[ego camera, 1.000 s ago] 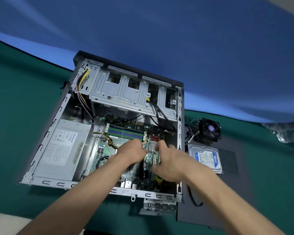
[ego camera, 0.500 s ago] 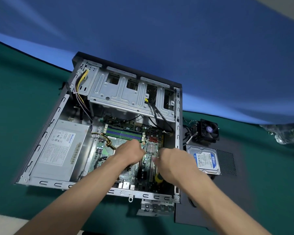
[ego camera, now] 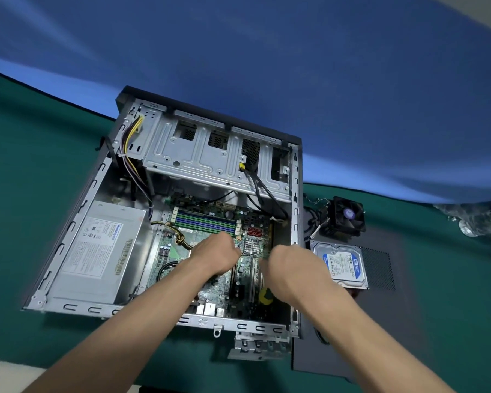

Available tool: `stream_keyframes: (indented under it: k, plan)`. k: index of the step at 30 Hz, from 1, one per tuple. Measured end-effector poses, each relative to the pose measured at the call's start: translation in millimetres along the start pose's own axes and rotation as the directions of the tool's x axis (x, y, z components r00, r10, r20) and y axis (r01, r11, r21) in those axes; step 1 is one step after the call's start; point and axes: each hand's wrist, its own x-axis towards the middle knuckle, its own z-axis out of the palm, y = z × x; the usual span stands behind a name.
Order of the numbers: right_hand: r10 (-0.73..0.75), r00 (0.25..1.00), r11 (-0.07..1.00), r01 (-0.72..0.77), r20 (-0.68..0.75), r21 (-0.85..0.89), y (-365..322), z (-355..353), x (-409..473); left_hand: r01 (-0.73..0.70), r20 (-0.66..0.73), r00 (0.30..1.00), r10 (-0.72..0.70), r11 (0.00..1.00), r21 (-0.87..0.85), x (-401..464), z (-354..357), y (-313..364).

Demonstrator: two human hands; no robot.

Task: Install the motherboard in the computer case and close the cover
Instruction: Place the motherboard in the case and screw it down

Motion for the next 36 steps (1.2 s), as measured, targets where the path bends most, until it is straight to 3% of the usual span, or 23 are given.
stream_keyframes:
  k: [5,8,10,13,15,18,19,23,27,31,35,36]
  plan:
    - [-0.07,0.981,0.984,0.038,0.182,0.174,-2.8,-3.9,1.6,0.014,0.002,1.0,-0.014,1.0,0.001,-1.5,-0.8,0.8]
    - [0.034,0.999,0.997,-0.033,-0.012,0.072,-7.0,2.8,3.9,0.018,0.009,1.0,-0.017,1.0,-0.017,-1.2,-0.1,1.4]
    - [0.074,0.996,0.997,-0.075,-0.05,-0.004,-4.0,-0.2,7.1,0.016,0.012,1.0,-0.016,1.0,-0.019,-2.3,0.0,2.0]
    - [0.002,0.983,0.979,-0.04,0.185,0.202,3.7,-9.2,9.2,0.022,0.014,1.0,-0.022,1.0,-0.02,-2.7,-1.6,2.4]
    - [-0.053,0.98,0.956,-0.006,0.19,0.294,2.5,-4.8,4.6,0.021,0.012,1.0,-0.021,0.999,-0.028,-2.2,-1.7,2.0]
    - [0.026,0.997,0.999,-0.022,-0.075,0.048,-1.9,6.5,2.7,0.009,0.015,1.0,-0.009,0.999,-0.035,-3.4,-0.3,2.0]
    - [0.043,0.994,0.999,-0.041,-0.099,0.02,-0.5,6.3,3.2,0.008,0.018,1.0,-0.008,0.999,-0.033,-3.8,-0.3,2.2]
    - [-0.027,0.993,0.984,0.006,0.116,0.175,-1.9,-0.4,-0.4,0.006,0.028,1.0,-0.006,1.0,-0.02,-5.0,-1.8,3.5]
    - [0.075,0.992,0.997,-0.077,-0.104,-0.016,-4.4,7.8,1.3,-0.009,0.039,0.999,0.01,1.0,-0.019,-5.6,-2.0,6.0]
    - [-0.003,0.989,0.968,-0.035,0.149,0.247,-2.4,-5.2,5.2,-0.021,0.046,0.999,0.021,1.0,-0.004,-6.4,-1.9,6.8]
    - [0.025,0.999,1.0,-0.025,0.022,0.011,-8.8,1.2,6.7,-0.039,0.043,0.998,0.039,0.999,0.003,-5.0,-0.3,6.7]
    - [0.026,0.999,0.999,-0.027,0.04,0.041,-9.1,1.7,7.1,-0.041,0.042,0.998,0.041,0.999,0.011,-5.0,-0.1,6.9]
